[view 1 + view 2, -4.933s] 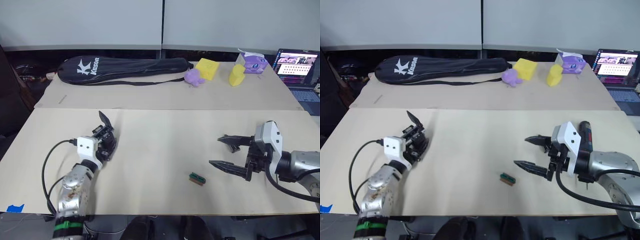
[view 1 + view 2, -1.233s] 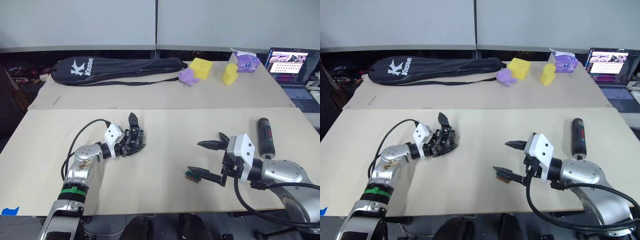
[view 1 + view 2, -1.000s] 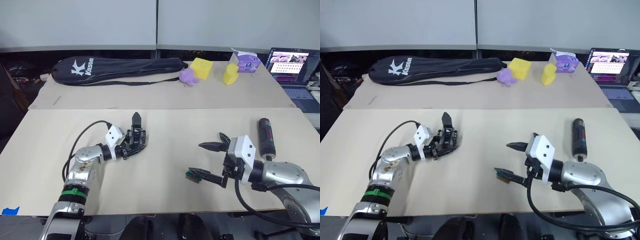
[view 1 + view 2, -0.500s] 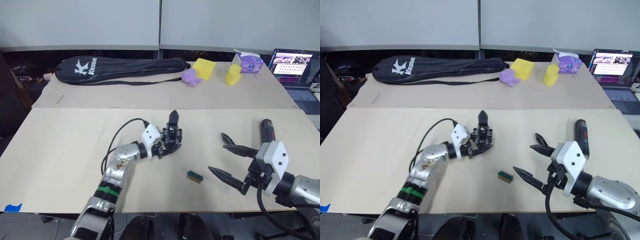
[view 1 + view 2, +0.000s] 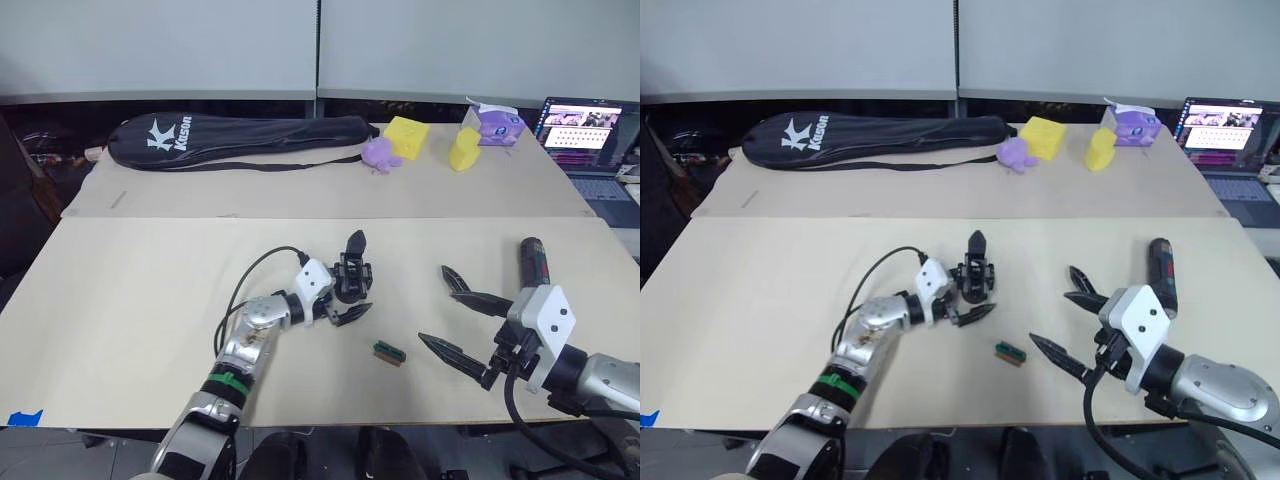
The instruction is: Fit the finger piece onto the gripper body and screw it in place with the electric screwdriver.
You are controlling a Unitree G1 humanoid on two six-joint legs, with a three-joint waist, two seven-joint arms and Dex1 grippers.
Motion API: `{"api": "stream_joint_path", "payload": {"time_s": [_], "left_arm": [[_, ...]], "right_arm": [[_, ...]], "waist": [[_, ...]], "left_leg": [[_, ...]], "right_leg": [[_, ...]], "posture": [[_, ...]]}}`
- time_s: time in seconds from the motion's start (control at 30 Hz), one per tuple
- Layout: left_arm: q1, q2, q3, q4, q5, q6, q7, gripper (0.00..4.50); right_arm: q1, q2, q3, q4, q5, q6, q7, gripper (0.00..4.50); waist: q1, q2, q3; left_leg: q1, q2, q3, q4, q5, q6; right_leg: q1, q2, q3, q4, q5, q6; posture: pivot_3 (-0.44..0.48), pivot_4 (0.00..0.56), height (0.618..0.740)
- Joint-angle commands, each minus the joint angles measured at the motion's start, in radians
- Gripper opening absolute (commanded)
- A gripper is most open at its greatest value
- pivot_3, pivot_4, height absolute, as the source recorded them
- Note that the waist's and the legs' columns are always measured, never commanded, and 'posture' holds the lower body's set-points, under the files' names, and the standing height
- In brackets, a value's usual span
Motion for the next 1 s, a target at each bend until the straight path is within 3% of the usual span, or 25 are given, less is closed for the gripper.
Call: {"api": "stream_joint_path", "payload": {"time_s": [0.03,0.17,0.23,0.33,0.53,0.67,0.93,0.97,1.0], "left_arm": [[0.05,0.081,0.007,-0.114,-0.033,0.08,-0.077,4.43],[0.079,0.242,0.05,-0.306,-0.148,0.253,-0.213,4.43],[0.064,0.347,0.078,-0.4,-0.237,0.343,-0.319,4.43],[0.018,0.462,0.101,-0.518,-0.338,0.451,-0.423,4.43],[-0.064,0.575,0.117,-0.663,-0.456,0.573,-0.523,4.43],[-0.122,0.577,0.137,-0.702,-0.523,0.617,-0.53,4.43],[-0.172,0.548,0.141,-0.716,-0.55,0.629,-0.479,4.43],[-0.177,0.546,0.141,-0.712,-0.551,0.631,-0.473,4.5],[-0.182,0.543,0.141,-0.708,-0.551,0.63,-0.47,4.5]], "right_arm": [[-0.077,-0.079,-0.071,0.019,0.136,0.139,-0.011,4.5],[-0.281,-0.272,-0.028,0.196,0.232,0.365,-0.006,4.5],[-0.462,-0.349,0.089,0.343,0.227,0.453,0.019,4.5],[-0.731,-0.378,0.322,0.565,0.126,0.525,0.077,4.5],[-1.193,-0.26,0.75,1.067,-0.133,0.621,0.245,4.5],[-1.366,-0.155,0.95,1.36,-0.312,0.548,0.37,4.5],[-1.484,-0.004,1.078,1.693,-0.549,0.362,0.551,4.5],[-1.486,0.006,1.082,1.71,-0.569,0.35,0.571,3.97],[-1.485,0.014,1.087,1.719,-0.586,0.337,0.594,3.75]], "waist": [[-0.006,0.001,0.0],[-0.02,0.001,0.0],[-0.02,0.001,0.0],[-0.015,0.002,0.0],[-0.024,0.001,0.001],[-0.03,0.001,0.001],[-0.037,0.001,0.001],[-0.038,0.002,0.001],[-0.04,0.002,0.001]], "left_leg": [[0.0,0.0,0.0,0.0,0.0,0.0],[0.001,0.001,0.001,-0.002,0.0,0.0],[0.0,0.001,0.001,-0.002,0.0,0.0],[-0.002,0.001,0.001,-0.002,0.0,-0.001],[-0.009,-0.002,0.003,-0.002,0.004,-0.006],[-0.017,-0.003,0.007,-0.001,0.006,-0.006],[-0.02,-0.004,0.005,-0.002,0.007,-0.007],[-0.02,-0.004,0.005,-0.002,0.007,-0.007],[-0.02,-0.004,0.004,-0.001,0.007,-0.007]], "right_leg": [[0.0,0.0,0.0,0.0,0.0,0.0],[0.0,-0.001,0.001,0.0,0.0,0.0],[-0.002,-0.001,0.001,0.001,0.0,-0.001],[-0.004,-0.002,0.0,0.0,-0.001,-0.002],[-0.009,-0.004,0.0,-0.002,-0.001,-0.001],[-0.018,-0.004,0.0,-0.001,0.0,0.0],[-0.02,-0.003,-0.002,0.0,0.0,0.001],[-0.02,-0.003,-0.003,0.0,0.001,0.001],[-0.02,-0.003,-0.003,0.0,0.001,0.001]], "posture": [[0.0,0.15,0.723],[0.0,0.15,0.723],[0.0,0.15,0.723],[0.0,0.15,0.723],[0.0,0.15,0.723],[0.0,0.15,0.723],[0.0,0.15,0.723],[0.0,0.15,0.723],[0.0,0.15,0.723]]}}
